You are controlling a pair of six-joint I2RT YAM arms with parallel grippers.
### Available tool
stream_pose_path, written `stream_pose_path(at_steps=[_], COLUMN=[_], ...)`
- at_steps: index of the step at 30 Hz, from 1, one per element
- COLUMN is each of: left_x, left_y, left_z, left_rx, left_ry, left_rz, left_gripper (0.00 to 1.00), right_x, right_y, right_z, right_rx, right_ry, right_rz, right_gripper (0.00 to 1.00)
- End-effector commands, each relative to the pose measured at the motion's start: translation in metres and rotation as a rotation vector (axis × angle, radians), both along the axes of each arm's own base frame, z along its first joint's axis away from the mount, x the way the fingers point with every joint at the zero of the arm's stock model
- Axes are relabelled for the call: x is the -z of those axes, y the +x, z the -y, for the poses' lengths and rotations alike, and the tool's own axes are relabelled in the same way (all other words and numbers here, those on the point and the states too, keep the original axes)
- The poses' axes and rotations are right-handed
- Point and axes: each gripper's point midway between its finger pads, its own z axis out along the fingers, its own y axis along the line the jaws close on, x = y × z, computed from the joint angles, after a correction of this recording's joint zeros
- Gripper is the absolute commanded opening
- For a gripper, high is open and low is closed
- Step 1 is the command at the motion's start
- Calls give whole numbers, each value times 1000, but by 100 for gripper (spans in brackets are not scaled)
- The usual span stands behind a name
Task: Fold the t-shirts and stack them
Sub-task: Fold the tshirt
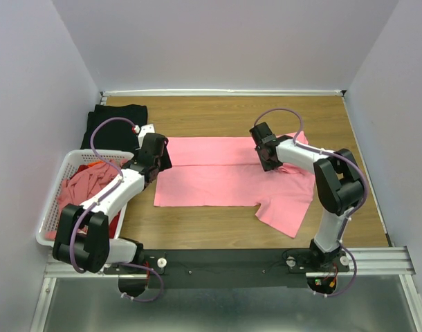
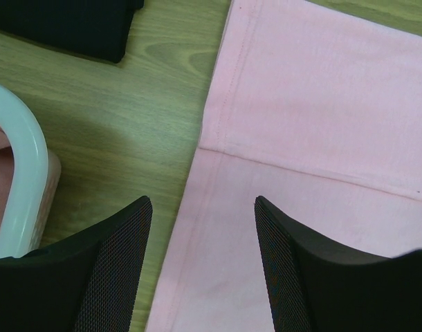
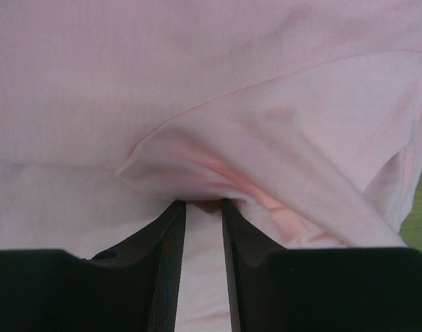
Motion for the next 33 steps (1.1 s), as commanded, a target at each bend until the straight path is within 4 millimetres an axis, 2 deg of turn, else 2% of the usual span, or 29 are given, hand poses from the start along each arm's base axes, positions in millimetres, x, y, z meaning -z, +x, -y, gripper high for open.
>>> stream_pose_path(at_steps=[1,7,12,15,18,23,28,33], left_x=[-3,-2,-3,-1,1,3,5,7], left_y=[7,8,8,8,8,10,10,9], left_z=[-4,-3,-3,-3,-2,-1,0,0], left_rx=[-20,-14,-14,-13,-11,-8,-4,-2], left_ry=[25,24,24,25,24,26,24,26], left_rz=[29,26,27,21,16,8,3,-2], left_gripper=[69,69,69,69,69,69,69,69], right_x=[-5,0,-3,-12,-16,-10,-6,-5], right_y=[12,11,10,9,2,-19,-27,-27], right_z=[9,8,7,0,-9,-17,-22,-30], right_rx=[7,-9,-21,-37,-65,-86,-80,-82], right_ry=[-76,-77,-64,-20,30,81,110,138], right_rz=[43,24,26,32,-4,-115,-168,-198], right_gripper=[35,31,12,8,8,8,8,9])
